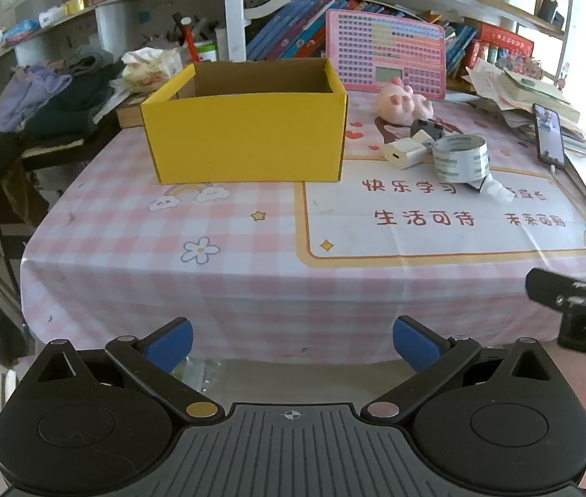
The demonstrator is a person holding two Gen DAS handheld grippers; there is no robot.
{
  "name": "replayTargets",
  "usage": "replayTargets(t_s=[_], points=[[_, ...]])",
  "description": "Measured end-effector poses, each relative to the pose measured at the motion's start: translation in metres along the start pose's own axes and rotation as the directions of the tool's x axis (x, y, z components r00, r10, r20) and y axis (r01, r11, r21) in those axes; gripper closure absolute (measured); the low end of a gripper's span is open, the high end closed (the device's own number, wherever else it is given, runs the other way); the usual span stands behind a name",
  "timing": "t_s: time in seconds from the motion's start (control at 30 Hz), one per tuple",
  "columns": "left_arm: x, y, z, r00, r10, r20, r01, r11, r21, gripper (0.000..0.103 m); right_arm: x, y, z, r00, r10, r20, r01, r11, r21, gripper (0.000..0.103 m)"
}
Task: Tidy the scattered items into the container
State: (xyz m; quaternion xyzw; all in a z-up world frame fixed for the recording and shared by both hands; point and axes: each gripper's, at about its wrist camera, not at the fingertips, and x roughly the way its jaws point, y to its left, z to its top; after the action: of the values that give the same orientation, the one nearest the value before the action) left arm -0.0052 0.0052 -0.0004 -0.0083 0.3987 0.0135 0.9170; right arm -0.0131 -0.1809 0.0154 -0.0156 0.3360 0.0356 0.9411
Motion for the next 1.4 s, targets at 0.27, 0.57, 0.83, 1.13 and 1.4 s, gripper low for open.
replayTargets(t_s=[0.27,0.57,0.83,1.13,1.4], points=[[-0.003,-0.004,0.001,1.0,-0.012,0.011,0.011,1.0,0.009,0.0,-0.004,-0.004,0.0,1.0,0.016,0.005,-0.016,1.0,-0.002,0.0],[-0.008,-0.004,0.001,0.999,-0.019,0.031,0.019,1.0,0.002,0.0,-0.006,-0.001,-0.002,0.999,0.038,0.003,-0.038,0.999,-0.008,0.0],[-0.006,0.001,0.001,1.0,-0.012,0.022,0.013,1.0,-0.006,0.0,-0.003,0.003,0.0,0.999,0.044,-0.001,-0.044,0.999,-0.016,0.0],[-0.003,0.003,0.001,1.0,-0.025,0.005,0.025,1.0,0.002,0.0,0.0,0.006,0.0,0.999,0.052,-0.015,-0.052,0.999,-0.009,0.0],[-0.001,0.006,0.0,0.999,-0.033,0.008,0.033,0.999,-0.001,0.0,0.002,0.006,0.001,0.999,0.048,-0.012,-0.048,0.999,0.0,0.0]])
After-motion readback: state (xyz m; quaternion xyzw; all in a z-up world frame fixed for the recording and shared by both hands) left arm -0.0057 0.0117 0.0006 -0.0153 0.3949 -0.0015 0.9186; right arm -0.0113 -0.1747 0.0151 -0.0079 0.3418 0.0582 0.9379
